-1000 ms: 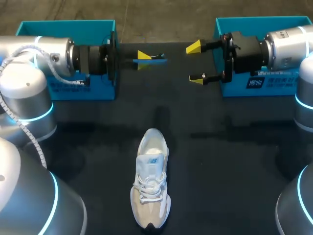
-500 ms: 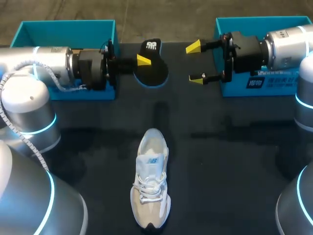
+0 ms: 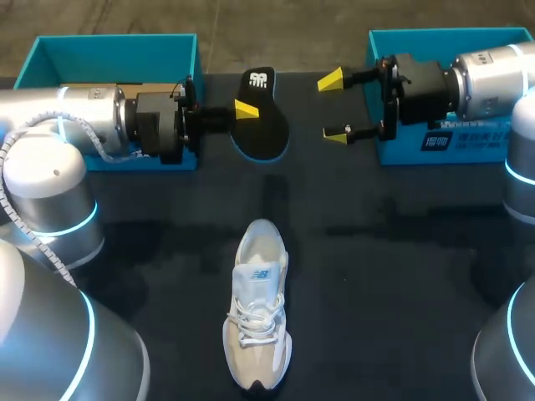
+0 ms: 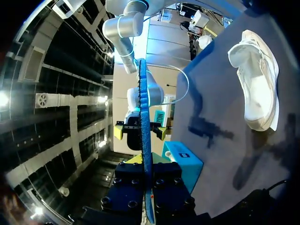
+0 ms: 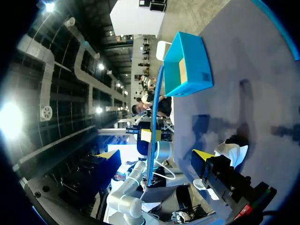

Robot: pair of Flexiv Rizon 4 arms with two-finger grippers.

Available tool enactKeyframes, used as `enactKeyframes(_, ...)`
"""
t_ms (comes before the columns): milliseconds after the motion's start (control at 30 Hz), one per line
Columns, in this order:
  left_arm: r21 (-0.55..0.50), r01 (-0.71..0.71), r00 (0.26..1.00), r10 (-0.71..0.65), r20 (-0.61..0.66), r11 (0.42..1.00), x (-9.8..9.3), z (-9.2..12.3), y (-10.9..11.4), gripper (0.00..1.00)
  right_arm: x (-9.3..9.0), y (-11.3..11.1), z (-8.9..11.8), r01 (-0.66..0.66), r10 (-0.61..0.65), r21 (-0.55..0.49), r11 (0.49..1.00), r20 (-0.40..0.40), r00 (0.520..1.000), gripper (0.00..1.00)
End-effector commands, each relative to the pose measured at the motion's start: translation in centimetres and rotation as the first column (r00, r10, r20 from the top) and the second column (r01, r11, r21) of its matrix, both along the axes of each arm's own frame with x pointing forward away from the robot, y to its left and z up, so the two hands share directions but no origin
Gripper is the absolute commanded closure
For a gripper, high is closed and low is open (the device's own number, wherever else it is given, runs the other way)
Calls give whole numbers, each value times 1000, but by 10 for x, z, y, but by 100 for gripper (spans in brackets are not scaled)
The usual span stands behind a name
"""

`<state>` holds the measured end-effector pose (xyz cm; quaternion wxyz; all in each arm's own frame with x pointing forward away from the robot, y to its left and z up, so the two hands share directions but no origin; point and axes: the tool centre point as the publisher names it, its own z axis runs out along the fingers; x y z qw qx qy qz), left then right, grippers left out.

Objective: Take the shoe out of the shoebox, open the shoe tongue, remove and reinsert the insole, then place the shoe into the shoebox

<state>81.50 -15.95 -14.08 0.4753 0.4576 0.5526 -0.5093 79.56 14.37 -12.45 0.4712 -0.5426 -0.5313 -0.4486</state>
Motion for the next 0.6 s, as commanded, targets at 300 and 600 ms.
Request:
enactKeyframes(300, 22, -16, 996, 14, 87, 1000, -2, -1, -4, 100, -1, 1, -1, 3, -3, 0, 1000, 1, 1000, 0)
enactKeyframes(600, 1, -54, 984, 53, 168, 999, -2, -5, -11, 100, -11, 13, -5, -2, 1, 23, 1000, 78, 997, 0)
